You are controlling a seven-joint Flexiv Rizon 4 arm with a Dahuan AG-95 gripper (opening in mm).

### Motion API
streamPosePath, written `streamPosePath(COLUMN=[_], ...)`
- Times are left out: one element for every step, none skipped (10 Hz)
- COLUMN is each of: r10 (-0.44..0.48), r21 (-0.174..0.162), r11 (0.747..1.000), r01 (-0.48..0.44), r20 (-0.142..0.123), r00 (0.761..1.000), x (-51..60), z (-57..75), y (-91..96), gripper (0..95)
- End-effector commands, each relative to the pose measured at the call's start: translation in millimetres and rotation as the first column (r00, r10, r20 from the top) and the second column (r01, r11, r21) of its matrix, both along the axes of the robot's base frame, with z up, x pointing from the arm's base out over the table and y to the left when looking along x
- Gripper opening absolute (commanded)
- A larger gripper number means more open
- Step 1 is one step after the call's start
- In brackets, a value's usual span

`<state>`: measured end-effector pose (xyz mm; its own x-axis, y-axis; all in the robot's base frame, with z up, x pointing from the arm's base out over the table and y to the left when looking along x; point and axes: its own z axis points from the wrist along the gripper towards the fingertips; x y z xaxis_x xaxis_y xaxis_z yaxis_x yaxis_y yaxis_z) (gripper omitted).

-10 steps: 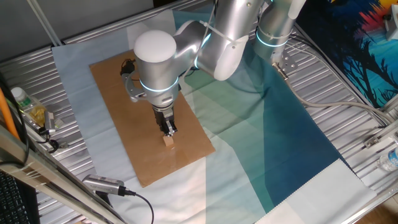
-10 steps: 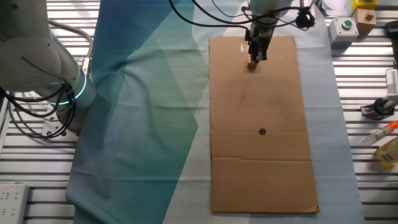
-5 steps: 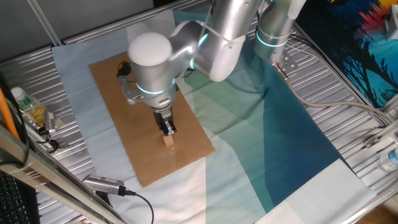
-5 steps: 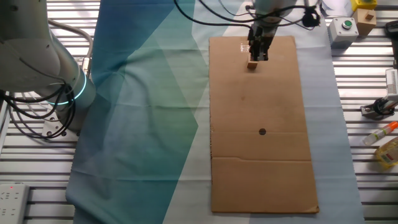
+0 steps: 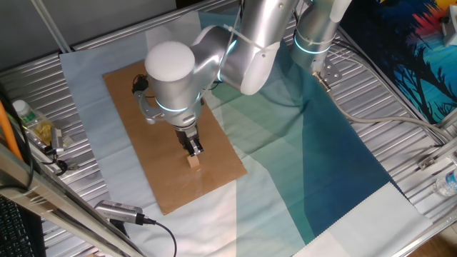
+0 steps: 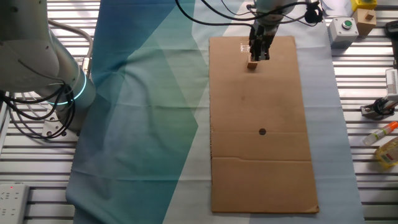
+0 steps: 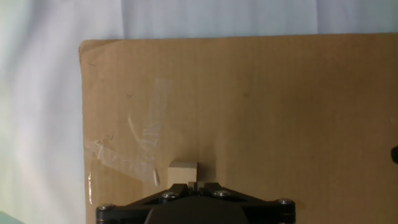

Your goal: Hold a small block with the gripper and sweep it from left to right on the table

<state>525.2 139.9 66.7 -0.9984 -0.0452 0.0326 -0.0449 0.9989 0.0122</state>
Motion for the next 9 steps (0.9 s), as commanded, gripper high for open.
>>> streamPosePath(r10=[0.03, 0.042, 0.056, 0.065, 0.073, 0.08, 0.084, 0.084, 0.083], r21=[-0.013, -0.017, -0.014, -0.014, -0.013, -0.012, -0.009, -0.008, -0.009], r11=[0.999, 0.999, 0.998, 0.998, 0.997, 0.997, 0.996, 0.996, 0.996], r01=[-0.031, -0.042, -0.056, -0.066, -0.073, -0.081, -0.085, -0.085, -0.084], r20=[-0.033, -0.034, -0.035, -0.032, -0.032, -0.033, -0.034, -0.034, -0.035], r00=[0.999, 0.999, 0.998, 0.997, 0.997, 0.996, 0.996, 0.996, 0.996], x=[2.7, 2.3, 2.2, 2.2, 2.0, 1.5, 1.1, 0.6, 0.3], z=[-2.5, -2.5, -2.6, -2.6, -2.3, -1.6, -1.1, -0.5, -0.1], y=[1.3, 1.2, 1.1, 1.1, 1.3, 1.5, 1.7, 2.0, 2.2], gripper=[0.0, 0.0, 0.0, 0.0, 0.0, 0.0, 0.0, 0.0, 0.0])
